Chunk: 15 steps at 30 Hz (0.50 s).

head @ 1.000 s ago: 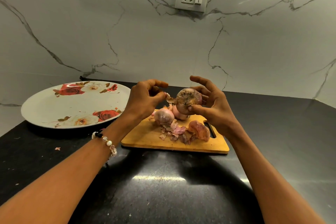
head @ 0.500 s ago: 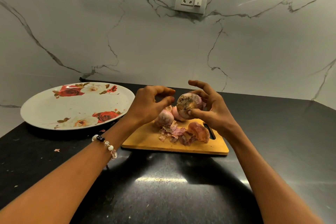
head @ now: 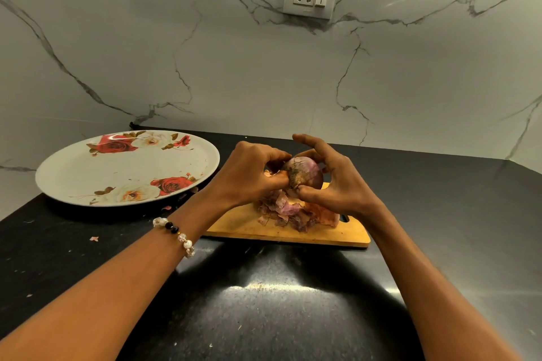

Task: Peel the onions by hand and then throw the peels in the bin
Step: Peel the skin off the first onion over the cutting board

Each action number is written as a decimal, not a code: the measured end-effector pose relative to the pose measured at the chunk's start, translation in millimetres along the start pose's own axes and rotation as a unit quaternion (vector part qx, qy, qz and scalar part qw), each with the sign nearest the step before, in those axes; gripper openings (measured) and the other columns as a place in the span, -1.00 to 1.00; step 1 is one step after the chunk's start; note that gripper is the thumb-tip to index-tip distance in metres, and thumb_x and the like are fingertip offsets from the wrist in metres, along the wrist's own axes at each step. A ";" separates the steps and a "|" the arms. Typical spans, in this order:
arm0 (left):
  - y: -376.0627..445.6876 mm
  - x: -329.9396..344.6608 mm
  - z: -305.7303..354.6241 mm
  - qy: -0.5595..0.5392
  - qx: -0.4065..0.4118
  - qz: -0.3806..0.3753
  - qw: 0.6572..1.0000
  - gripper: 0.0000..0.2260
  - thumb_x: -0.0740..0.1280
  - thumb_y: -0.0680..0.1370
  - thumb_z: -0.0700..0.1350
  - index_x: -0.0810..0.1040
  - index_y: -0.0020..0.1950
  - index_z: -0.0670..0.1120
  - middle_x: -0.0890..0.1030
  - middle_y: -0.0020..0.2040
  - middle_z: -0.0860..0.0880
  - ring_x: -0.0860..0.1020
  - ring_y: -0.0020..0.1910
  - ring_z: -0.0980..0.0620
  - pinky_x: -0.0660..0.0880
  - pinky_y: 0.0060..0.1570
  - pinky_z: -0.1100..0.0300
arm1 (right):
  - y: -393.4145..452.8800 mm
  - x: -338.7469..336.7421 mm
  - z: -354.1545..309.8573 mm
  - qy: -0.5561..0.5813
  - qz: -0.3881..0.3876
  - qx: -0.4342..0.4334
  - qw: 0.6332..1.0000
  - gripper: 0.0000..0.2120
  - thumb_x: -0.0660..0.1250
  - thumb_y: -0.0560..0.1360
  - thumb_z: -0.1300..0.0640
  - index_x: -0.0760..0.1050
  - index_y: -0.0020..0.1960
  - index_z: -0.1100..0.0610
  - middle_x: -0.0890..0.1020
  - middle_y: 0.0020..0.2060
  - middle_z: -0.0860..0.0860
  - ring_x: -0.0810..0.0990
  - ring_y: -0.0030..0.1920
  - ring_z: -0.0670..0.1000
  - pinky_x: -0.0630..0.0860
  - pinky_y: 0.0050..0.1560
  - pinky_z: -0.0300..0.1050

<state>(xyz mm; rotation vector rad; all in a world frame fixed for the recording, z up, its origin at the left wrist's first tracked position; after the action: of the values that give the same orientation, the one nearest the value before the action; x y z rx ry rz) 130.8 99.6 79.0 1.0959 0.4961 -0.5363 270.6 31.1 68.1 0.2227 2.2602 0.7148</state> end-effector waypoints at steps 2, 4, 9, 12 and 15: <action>0.3 0.6 -0.1 0.012 0.006 -0.003 1.000 -0.68 0.47 0.44 -0.21 0.60 0.17 -0.23 0.68 -0.01 -0.15 0.56 -0.15 0.16 0.44 -0.10 0.56 | 0.3 0.1 0.2 -0.005 0.000 -0.003 1.000 -0.20 0.49 0.31 0.21 0.24 0.49 0.18 0.59 0.10 0.07 0.60 0.09 -0.14 0.51 0.02 -0.38; 0.3 0.4 0.5 0.020 0.010 -0.002 1.000 -0.69 0.47 0.44 -0.21 0.60 0.17 -0.23 0.68 -0.01 -0.15 0.56 -0.14 0.16 0.43 -0.11 0.56 | 0.3 0.2 0.6 -0.005 0.002 -0.001 1.000 -0.19 0.49 0.31 0.18 0.24 0.49 0.18 0.58 0.11 0.08 0.59 0.10 -0.14 0.51 0.04 -0.37; -0.6 -0.7 4.6 0.028 0.025 0.012 0.999 -0.71 0.45 0.45 -0.25 0.60 0.15 -0.26 0.69 -0.04 -0.18 0.63 -0.15 0.02 0.43 -0.09 0.48 | 0.7 -0.1 2.4 -0.004 0.007 0.007 1.000 -0.20 0.49 0.31 0.17 0.25 0.49 0.15 0.58 0.12 0.09 0.60 0.10 -0.10 0.52 0.05 -0.34; -1.1 1.4 5.5 0.046 0.034 0.016 0.998 -0.71 0.45 0.44 -0.27 0.60 0.15 -0.27 0.68 -0.06 -0.20 0.65 -0.15 -0.05 0.47 -0.08 0.36 | 0.6 -0.9 2.7 0.003 0.011 0.010 1.000 -0.19 0.50 0.31 0.13 0.24 0.49 0.13 0.57 0.15 0.11 0.61 0.11 -0.07 0.54 0.07 -0.29; -0.8 0.3 -0.5 0.072 0.035 0.038 0.996 -0.72 0.44 0.44 -0.31 0.60 0.14 -0.28 0.68 -0.04 -0.20 0.67 -0.12 -0.10 0.51 -0.03 0.25 | 0.1 0.8 2.0 0.016 0.008 0.013 1.000 -0.17 0.47 0.28 0.06 0.24 0.49 0.11 0.55 0.16 0.11 0.61 0.11 -0.03 0.57 0.07 -0.25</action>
<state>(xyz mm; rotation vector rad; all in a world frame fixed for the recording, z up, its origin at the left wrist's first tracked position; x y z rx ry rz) 130.4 99.7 78.1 1.2202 0.5613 -0.4123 271.4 32.3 66.6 0.2426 2.3008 0.7027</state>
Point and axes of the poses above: each hand's wrist, its own y-axis towards the middle knuckle, its own x-axis out of the palm, z = x × y, the point moved 5 cm from there along y, towards the middle knuckle
